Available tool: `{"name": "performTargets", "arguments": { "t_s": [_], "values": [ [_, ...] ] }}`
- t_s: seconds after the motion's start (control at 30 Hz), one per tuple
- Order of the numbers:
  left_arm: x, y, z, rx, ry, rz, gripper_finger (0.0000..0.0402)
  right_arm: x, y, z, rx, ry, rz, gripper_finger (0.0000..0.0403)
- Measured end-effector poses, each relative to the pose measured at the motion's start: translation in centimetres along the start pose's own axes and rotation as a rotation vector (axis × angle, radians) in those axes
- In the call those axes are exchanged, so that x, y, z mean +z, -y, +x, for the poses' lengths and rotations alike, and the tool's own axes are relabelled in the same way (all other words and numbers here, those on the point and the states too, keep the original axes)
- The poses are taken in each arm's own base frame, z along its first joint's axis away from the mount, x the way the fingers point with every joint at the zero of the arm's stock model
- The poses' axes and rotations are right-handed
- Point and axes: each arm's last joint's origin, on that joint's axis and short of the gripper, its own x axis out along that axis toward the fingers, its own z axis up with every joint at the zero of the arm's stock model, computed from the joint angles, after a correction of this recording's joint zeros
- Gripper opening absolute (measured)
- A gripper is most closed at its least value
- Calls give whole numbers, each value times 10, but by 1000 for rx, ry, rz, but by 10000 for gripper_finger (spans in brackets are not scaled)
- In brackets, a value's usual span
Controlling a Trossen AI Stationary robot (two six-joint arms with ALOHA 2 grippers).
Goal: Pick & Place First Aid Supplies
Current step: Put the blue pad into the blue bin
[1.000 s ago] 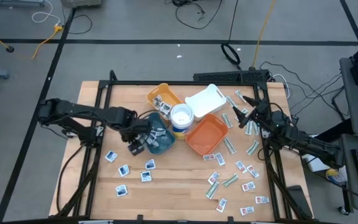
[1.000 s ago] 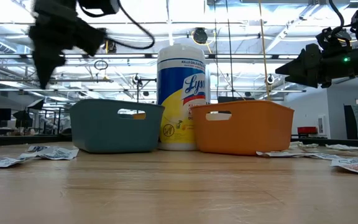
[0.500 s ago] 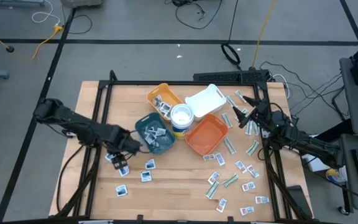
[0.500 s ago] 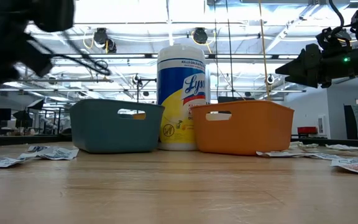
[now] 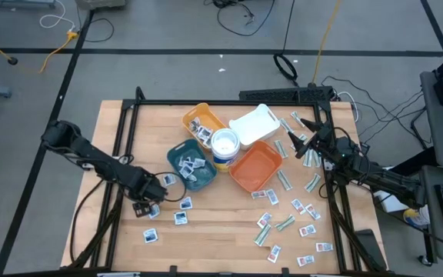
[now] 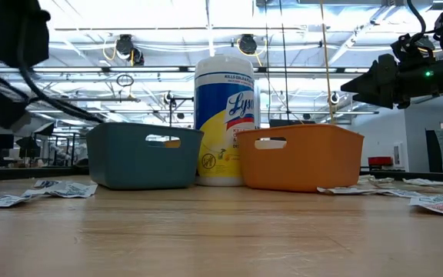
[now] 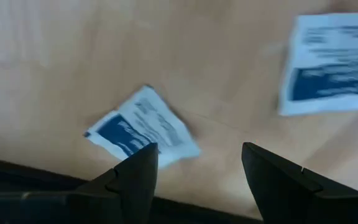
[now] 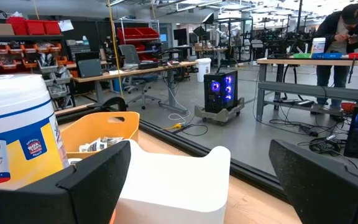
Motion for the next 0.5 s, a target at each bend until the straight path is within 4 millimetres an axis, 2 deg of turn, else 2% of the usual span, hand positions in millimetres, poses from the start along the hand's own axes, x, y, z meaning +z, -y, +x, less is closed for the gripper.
{"name": "performTargets", "arguments": {
  "t_s": [0.13, 0.33, 0.4, 0.5],
  "values": [
    [-1, -7, 10, 38, 15, -37, 239, 0, 0, 0, 0, 0, 0, 377],
    [-1, -6, 12, 38, 40, 2, 230, 0, 0, 0, 0, 0, 0, 377],
    [0, -4, 13, 26, 53, 8, 206, 0, 0, 0, 0, 0, 0, 377],
    [0, -1, 13, 10, 69, 11, 145, 0, 0, 0, 0, 0, 0, 377]
  ]
}}
